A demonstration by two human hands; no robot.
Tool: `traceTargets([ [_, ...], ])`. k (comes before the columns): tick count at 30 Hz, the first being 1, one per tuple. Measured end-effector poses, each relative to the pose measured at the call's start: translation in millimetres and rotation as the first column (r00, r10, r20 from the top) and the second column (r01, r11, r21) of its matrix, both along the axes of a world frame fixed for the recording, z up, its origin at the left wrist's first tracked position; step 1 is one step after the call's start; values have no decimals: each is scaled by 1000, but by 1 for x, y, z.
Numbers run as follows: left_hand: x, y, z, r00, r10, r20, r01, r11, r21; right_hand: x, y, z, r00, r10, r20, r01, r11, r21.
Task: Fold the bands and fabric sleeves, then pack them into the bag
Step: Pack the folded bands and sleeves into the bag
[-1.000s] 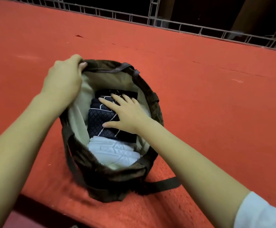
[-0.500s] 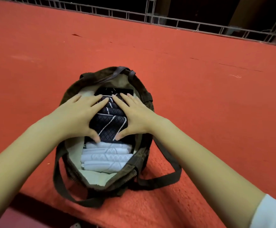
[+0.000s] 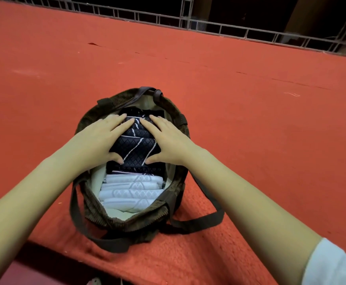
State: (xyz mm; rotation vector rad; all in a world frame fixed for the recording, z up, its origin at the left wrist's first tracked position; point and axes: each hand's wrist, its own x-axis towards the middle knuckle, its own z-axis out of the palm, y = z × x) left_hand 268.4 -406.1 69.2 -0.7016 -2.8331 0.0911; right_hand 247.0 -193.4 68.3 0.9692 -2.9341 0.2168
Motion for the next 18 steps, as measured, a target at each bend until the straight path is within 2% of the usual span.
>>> traceTargets([
  [5, 6, 5, 11, 994, 70, 90, -61, 993, -98, 8, 4, 5, 1000, -3, 14, 3, 1000, 16],
  [9, 18, 16, 24, 987, 93, 129, -84, 994, -72, 18, 15, 14, 1000, -13, 17, 13, 1000, -25],
  [14, 37, 57, 43, 998, 42, 46, -43, 999, 15, 38, 49, 36, 998, -62, -26, 59, 995, -84],
  [18, 47, 116, 51, 1000, -24, 21, 23, 999, 25, 62, 103, 47, 980, -177, -90, 170, 982, -82],
])
